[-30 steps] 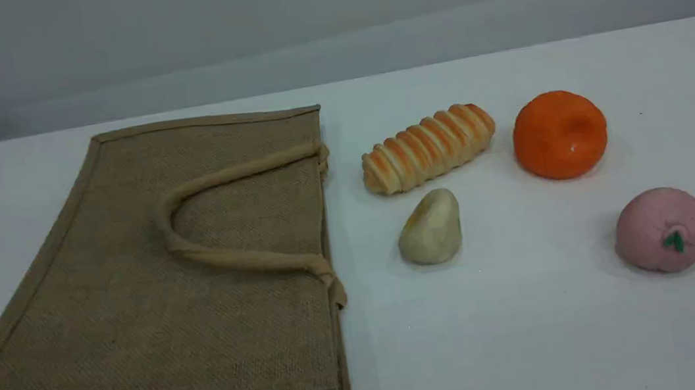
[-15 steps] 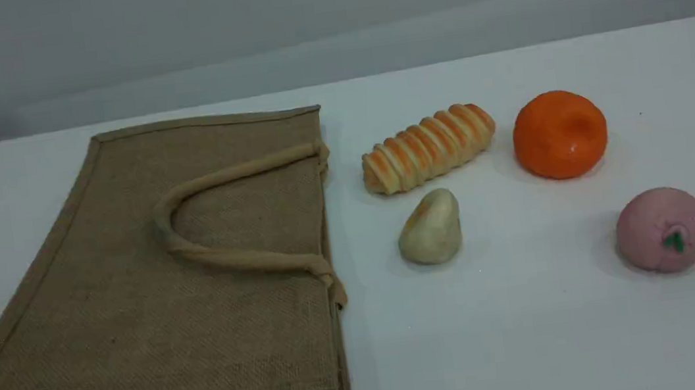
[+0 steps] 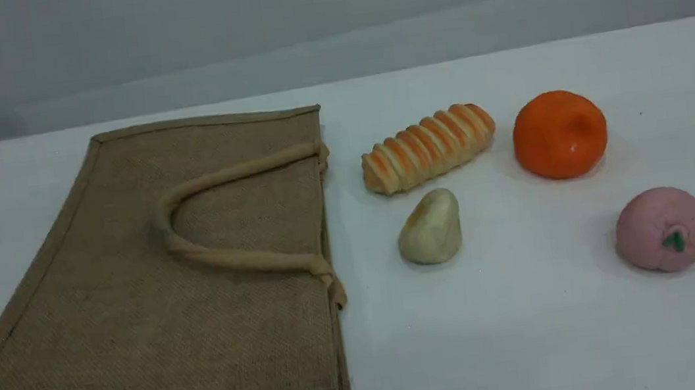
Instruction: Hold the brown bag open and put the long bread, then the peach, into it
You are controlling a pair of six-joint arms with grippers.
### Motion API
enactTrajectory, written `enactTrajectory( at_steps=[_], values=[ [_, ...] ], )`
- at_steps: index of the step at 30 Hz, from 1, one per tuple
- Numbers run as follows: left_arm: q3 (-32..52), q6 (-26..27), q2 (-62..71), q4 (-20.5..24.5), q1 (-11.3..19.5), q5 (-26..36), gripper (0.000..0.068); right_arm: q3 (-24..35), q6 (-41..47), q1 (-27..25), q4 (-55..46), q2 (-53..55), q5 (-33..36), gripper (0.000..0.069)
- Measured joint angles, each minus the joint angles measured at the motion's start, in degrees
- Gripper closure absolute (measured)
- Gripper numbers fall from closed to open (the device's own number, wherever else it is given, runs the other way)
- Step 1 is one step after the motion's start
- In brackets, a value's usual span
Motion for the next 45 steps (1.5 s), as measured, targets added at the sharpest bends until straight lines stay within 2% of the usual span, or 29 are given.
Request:
enactTrajectory(
  at_steps=[14,30,37,40,45],
  values=[
    [-7.4,-0.2,25.4,0.3,0.0,-3.2,0.0094,-6.6,-0.1,0.0,0.0,20.1,-1.5,0.0143],
    [-12.4,-5.7,40.9,0.6,-0.1,-4.0,0.0094,-6.5,-0.1,0.0,1.3,25.4,-3.7,0.0143],
    [-12.5,-6.1,47.8,0.5,-4.8,-7.7,0.0094,-6.5,-0.1,0.0,1.3,26.2,-3.7,0.0143],
    [-13.2,-8.4,51.0,0.5,-6.7,-9.0,0.0094,-6.5,-0.1,0.0,1.4,26.2,-3.6,0.0143],
    [-16.3,-11.4,56.7,0.7,-9.3,-7.9,0.0094,-6.5,-0.1,0.0,1.4,26.2,-3.3,0.0143]
  ],
)
